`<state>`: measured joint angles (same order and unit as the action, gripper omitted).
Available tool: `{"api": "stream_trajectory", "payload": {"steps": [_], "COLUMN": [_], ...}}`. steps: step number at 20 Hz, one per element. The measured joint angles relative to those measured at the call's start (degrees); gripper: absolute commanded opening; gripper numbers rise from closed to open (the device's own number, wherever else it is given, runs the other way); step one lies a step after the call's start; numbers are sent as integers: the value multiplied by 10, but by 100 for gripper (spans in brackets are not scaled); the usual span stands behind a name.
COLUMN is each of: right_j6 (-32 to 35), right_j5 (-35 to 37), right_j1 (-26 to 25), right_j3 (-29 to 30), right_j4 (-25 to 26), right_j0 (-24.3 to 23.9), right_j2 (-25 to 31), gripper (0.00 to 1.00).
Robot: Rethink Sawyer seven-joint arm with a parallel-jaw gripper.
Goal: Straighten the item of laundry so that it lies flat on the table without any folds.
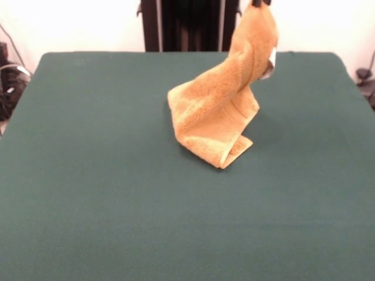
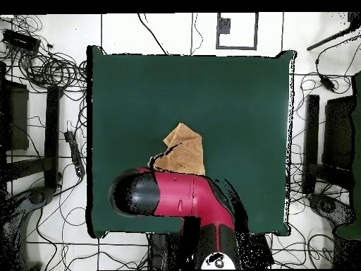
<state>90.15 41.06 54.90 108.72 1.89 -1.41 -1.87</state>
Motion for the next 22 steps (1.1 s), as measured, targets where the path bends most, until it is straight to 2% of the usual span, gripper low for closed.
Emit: {"api": "stream_trajectory", "payload": {"steps": [10, 22], "right_j6": [0, 0], "right_j5": [60, 126], "right_j1": [29, 79], "right_j3": [-35, -49], "right_j4": [1, 2], "right_j0": [1, 5], "right_j2": [0, -2], "gripper": [0, 0]}}
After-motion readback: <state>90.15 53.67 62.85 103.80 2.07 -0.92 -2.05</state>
